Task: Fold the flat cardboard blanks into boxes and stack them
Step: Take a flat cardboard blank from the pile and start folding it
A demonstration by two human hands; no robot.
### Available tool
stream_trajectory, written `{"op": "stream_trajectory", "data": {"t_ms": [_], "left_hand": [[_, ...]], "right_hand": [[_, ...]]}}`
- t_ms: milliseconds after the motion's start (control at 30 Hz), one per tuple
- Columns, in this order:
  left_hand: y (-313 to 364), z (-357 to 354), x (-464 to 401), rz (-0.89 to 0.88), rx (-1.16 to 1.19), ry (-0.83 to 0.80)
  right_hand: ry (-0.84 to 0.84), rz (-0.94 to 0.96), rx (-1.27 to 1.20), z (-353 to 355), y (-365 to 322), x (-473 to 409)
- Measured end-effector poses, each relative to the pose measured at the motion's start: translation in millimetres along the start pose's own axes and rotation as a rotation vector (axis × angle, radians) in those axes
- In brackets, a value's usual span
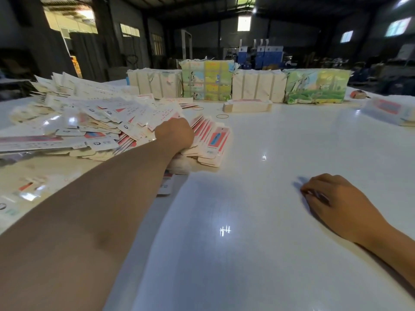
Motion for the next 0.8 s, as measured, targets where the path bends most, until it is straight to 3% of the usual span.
{"op": "stream_trajectory", "data": {"t_ms": [167, 300, 367, 567, 800], "left_hand": [[-7, 1, -1, -0.023, 0.071, -0.031], [10, 33, 7, -0.186, -0.224, 0.132], [27, 57, 16, -0.231, -0.245, 0.213], [120, 95, 113, -0.524, 0.051, 0.329], [178, 49, 240, -0.971, 0.302, 0.306]], "right_hand": [[-0.035, -0.047, -0.005, -4, 5, 1], [-0.032, -0.078, -0.016, -1, 5, 2], [-0.036, -0.078, -0.011, 0, 4, 2], [-0.079, -0.111, -0.032, -1, 7, 3], [0.001, -0.146, -0.116, 5, 14, 3]]}}
Point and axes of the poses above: each hand's wrist, its own x-axis away from the middle knuckle, its own z-axis out of the back of the hand, y = z × x, the point moved 10 cm from there along -x, towards the middle knuckle, and after that the axes turned 1 degree about z, right-handed, at the moved point
